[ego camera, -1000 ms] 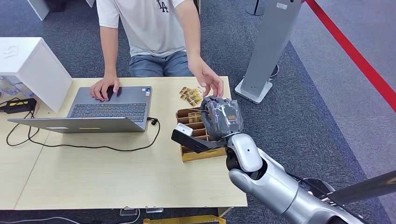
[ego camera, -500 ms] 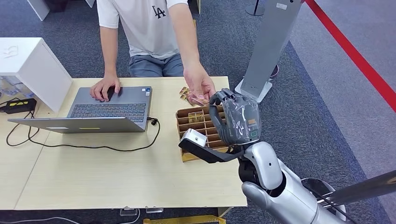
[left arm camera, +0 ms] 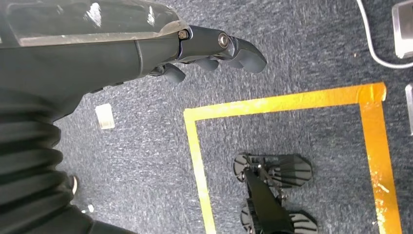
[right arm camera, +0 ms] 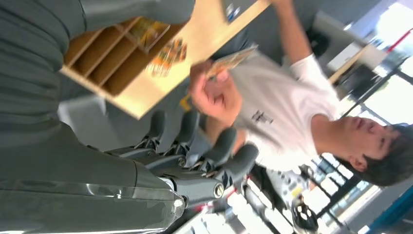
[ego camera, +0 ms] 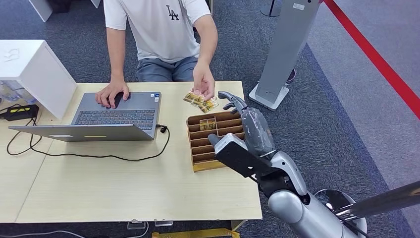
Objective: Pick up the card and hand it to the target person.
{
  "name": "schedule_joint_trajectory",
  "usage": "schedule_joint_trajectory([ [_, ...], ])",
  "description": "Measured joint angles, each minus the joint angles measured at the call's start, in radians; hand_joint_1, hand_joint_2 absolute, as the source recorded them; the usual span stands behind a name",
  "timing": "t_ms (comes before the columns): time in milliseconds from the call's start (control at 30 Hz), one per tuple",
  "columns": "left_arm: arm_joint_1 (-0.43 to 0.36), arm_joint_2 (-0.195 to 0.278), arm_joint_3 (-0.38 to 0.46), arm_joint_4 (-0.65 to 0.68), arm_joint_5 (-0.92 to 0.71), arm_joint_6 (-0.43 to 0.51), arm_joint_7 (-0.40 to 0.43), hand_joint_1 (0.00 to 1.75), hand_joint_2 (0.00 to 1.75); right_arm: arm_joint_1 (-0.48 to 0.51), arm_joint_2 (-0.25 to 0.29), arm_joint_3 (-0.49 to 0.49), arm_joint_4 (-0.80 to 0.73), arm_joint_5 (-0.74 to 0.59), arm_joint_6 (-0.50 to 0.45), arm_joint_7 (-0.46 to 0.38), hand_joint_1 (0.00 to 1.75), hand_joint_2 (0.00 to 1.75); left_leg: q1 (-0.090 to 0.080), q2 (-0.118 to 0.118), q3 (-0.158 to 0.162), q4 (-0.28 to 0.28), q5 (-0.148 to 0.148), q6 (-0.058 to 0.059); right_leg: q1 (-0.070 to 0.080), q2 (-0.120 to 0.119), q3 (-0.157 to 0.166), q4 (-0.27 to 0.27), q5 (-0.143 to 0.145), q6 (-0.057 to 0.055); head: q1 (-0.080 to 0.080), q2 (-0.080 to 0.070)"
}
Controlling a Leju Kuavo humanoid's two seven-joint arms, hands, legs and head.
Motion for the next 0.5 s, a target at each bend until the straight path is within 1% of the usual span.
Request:
schedule_joint_trajectory([
  [33,0.000,0.000,0.000,0.000,0.000,0.003,0.000,0.00,0.00,0.011,0.000,-0.010,0.003,-0.065,-0.002,-0.028,0.00,1.75,0.000,0.000,0.000,0.000,0.000,0.000,0.000,0.000,0.000,0.000,0.000,0.000,0.000,0.000],
  [100,0.000,0.000,0.000,0.000,0.000,0.006,-0.001,0.00,0.00,0.034,0.000,-0.028,0.011,-0.148,-0.007,-0.061,0.00,1.75,0.000,0.000,0.000,0.000,0.000,0.000,0.000,0.000,0.000,0.000,0.000,0.000,0.000,0.000],
  [367,0.000,-0.001,0.000,0.000,0.003,0.009,-0.001,0.00,0.00,0.118,-0.006,-0.093,0.073,-0.276,0.001,-0.072,0.00,1.75,0.000,0.000,0.000,0.000,0.000,0.000,0.000,0.000,0.000,0.000,0.000,0.000,0.001,0.000],
  [500,0.000,-0.001,0.000,0.000,0.003,0.012,0.001,0.00,0.00,0.161,-0.010,-0.118,0.095,-0.379,0.021,-0.090,0.00,1.75,0.000,0.000,0.000,0.000,0.000,0.000,0.000,0.000,0.000,0.000,0.000,0.000,0.000,0.000],
])
